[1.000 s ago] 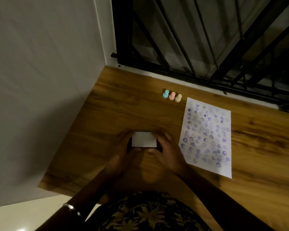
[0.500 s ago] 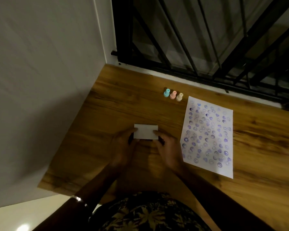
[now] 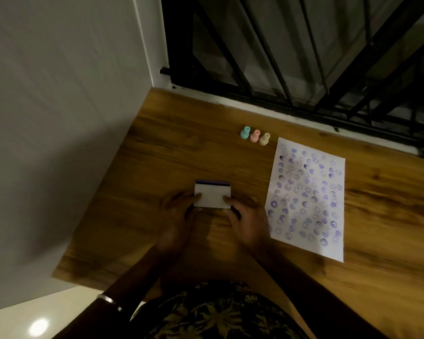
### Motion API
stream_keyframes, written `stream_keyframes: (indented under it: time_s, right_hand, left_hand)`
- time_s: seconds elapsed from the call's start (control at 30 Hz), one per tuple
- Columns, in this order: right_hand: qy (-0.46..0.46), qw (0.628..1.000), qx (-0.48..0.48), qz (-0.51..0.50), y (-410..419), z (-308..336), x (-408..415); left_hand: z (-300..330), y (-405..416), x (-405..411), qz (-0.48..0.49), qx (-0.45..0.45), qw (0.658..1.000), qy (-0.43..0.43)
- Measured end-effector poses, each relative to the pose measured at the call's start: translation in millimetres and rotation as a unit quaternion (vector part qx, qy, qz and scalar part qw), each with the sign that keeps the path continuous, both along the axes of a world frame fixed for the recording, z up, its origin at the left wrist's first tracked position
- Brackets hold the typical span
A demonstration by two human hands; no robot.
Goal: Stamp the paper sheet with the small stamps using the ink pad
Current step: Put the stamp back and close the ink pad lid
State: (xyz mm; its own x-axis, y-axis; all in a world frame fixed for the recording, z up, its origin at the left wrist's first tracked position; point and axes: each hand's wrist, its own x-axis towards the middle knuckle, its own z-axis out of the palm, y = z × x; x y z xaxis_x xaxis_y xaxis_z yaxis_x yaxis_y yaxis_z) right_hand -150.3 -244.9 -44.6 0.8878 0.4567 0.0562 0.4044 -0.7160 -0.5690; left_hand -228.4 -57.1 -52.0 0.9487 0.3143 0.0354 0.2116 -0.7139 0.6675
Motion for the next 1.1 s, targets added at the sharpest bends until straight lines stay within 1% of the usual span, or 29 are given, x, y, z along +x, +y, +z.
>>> stream_keyframes:
  time_s: [0.13, 0.27, 0.5, 0.63, 0.77, 0.93, 1.1]
  right_hand:
    - [-0.014, 1.0, -0.006, 0.007, 3, 1, 3]
    - [-0.022, 0.999, -0.037, 0.003, 7, 2, 10]
    - [-0.028, 0.998, -0.059, 0.022, 11, 2, 20]
    - [-0.003, 0.998, -0.057, 0.032, 19, 4, 42]
    - [-0.004, 0.997, -0.063, 0.037, 27, 7, 68]
    - [-0.004, 0.998, -0.065, 0.01, 40, 9, 99]
    - [-0.013, 0.996, -0.082, 0.018, 41, 8, 119]
  left_hand:
    - [-2, 2, 7, 0.012, -0.001, 1.0, 0.0]
    - [-7, 4, 15, 0.008, 0.011, 1.0, -0.016]
    - [-4, 10, 26, -0.004, 0.017, 1.0, -0.01]
    - [0, 13, 47, 0.017, -0.024, 0.999, -0.024]
    - [6, 20, 74, 0.017, -0.027, 0.999, -0.031]
    - [11, 25, 110, 0.051, -0.006, 0.998, -0.032]
    - [7, 30, 137, 0.046, -0.018, 0.999, -0.012]
